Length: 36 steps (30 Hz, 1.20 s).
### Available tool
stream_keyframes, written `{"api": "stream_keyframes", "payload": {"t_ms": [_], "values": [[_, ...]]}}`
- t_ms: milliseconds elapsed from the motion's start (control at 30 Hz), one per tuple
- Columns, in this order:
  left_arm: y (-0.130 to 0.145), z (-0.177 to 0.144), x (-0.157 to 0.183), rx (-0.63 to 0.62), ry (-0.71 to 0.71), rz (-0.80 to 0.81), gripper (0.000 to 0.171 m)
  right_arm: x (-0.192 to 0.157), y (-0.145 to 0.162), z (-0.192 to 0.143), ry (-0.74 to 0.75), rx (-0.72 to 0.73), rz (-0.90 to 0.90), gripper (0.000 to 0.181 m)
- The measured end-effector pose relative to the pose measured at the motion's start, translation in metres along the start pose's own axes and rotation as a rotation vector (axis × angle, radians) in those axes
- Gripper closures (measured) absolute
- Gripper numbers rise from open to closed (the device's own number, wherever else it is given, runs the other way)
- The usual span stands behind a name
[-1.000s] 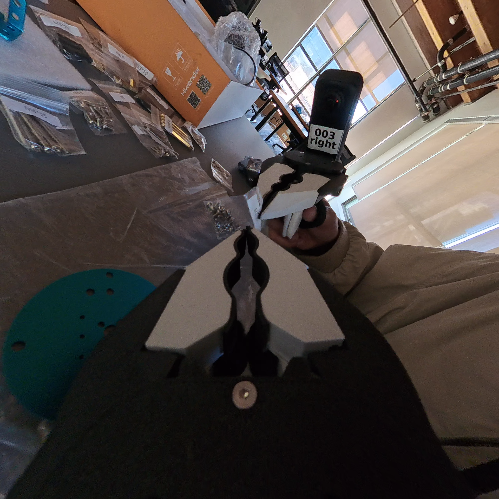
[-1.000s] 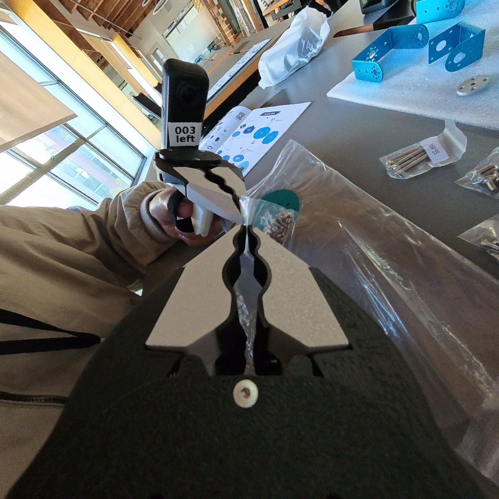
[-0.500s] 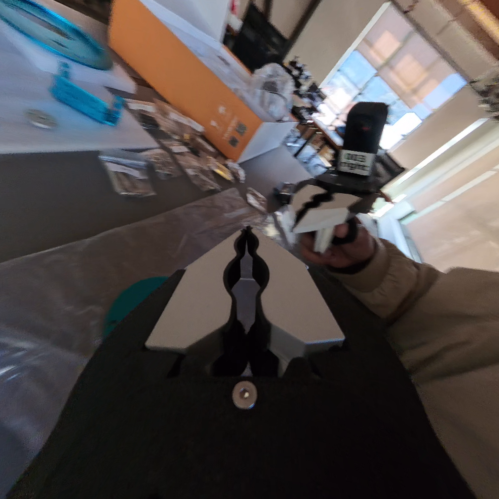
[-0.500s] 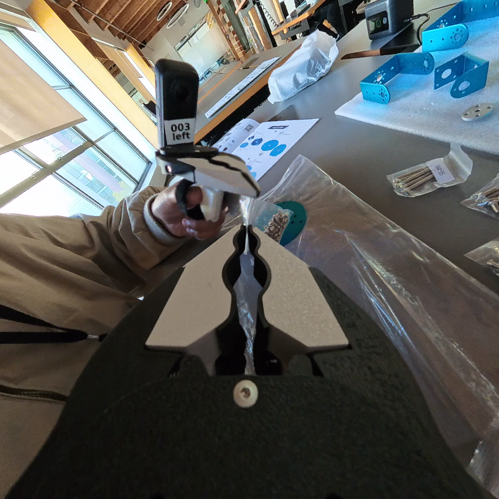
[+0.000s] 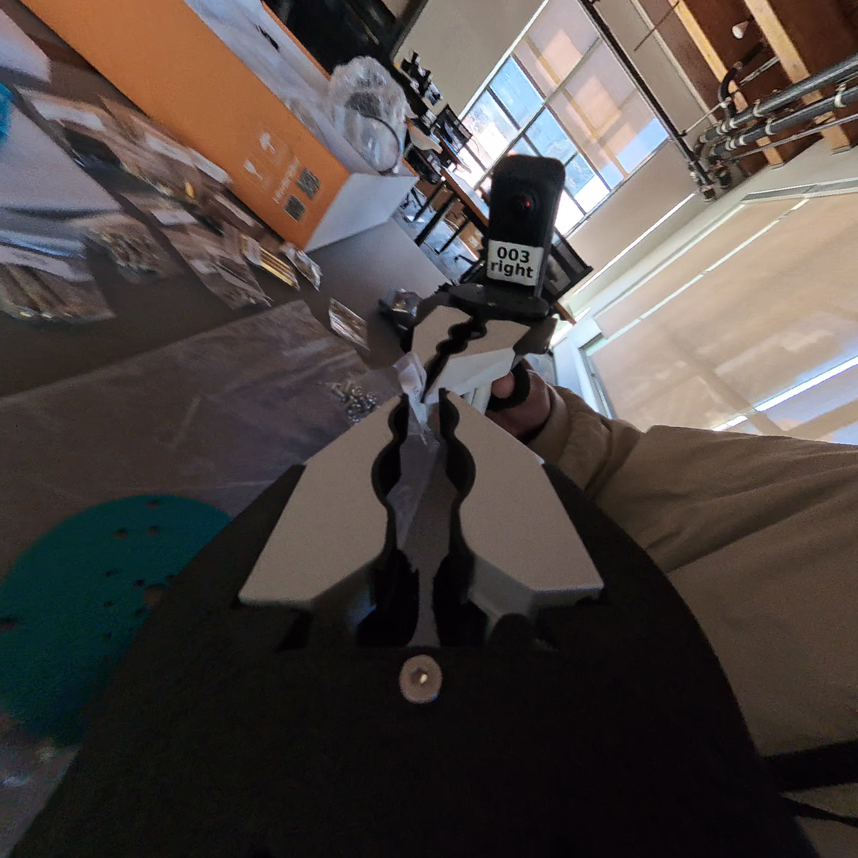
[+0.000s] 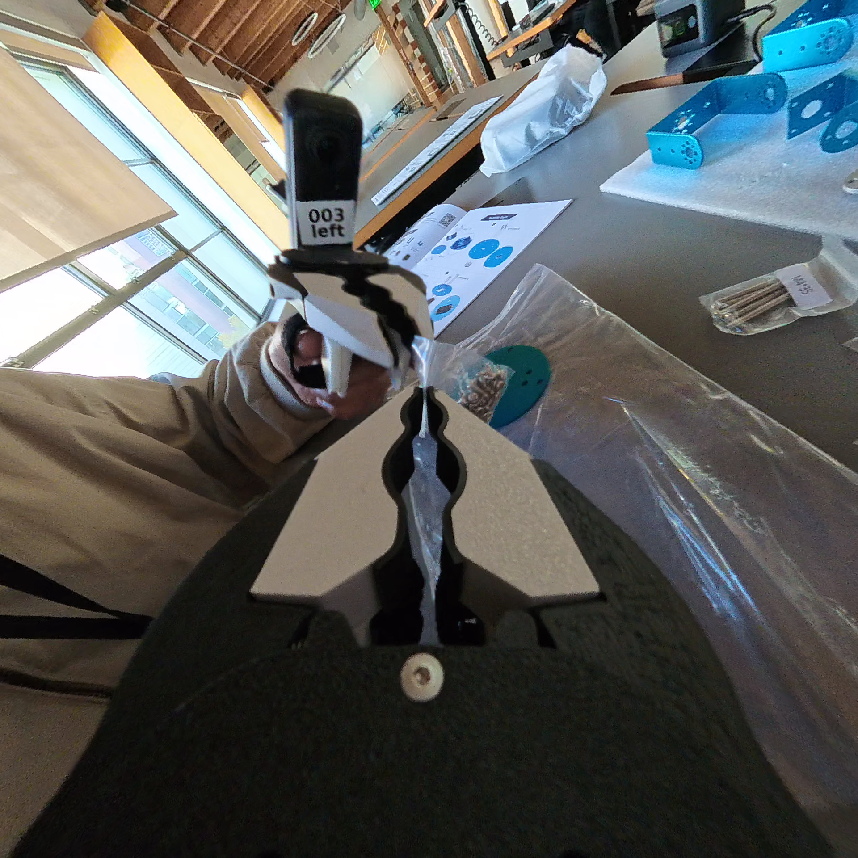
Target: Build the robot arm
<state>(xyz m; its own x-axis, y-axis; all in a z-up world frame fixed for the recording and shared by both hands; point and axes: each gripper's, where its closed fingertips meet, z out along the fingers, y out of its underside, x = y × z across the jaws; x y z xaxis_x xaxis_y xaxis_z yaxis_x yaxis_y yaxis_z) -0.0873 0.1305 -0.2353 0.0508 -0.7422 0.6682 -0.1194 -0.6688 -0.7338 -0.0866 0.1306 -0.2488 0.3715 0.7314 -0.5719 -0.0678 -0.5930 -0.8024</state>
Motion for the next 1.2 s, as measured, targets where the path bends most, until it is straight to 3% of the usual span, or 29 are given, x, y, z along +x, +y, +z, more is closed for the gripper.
{"api": "stream_keyframes", "payload": {"t_ms": [233, 367, 533, 667, 833, 1200], "values": [[0.005, 0.004, 0.003, 0.008, 0.022, 0.030, 0.171, -0.008, 0.000, 0.001, -0.105, 0.018, 0.113, 0.181], [0.006, 0.004, 0.005, 0.023, 0.029, 0.044, 0.171, -0.006, 0.003, 0.003, -0.085, -0.001, 0.101, 0.179], [0.002, 0.000, -0.008, 0.050, -0.012, 0.005, 0.171, 0.006, -0.005, -0.004, 0.102, -0.006, -0.157, 0.162], [0.003, 0.000, -0.009, 0.045, 0.000, -0.015, 0.171, -0.008, 0.004, 0.004, 0.057, -0.064, -0.256, 0.148], [0.008, 0.004, -0.007, 0.027, 0.014, -0.012, 0.171, -0.013, 0.014, 0.009, -0.042, -0.089, -0.159, 0.152], [0.002, 0.003, 0.015, 0.087, 0.155, -0.004, 0.171, -0.029, 0.000, -0.001, -0.336, 0.012, 0.198, 0.170]]}}
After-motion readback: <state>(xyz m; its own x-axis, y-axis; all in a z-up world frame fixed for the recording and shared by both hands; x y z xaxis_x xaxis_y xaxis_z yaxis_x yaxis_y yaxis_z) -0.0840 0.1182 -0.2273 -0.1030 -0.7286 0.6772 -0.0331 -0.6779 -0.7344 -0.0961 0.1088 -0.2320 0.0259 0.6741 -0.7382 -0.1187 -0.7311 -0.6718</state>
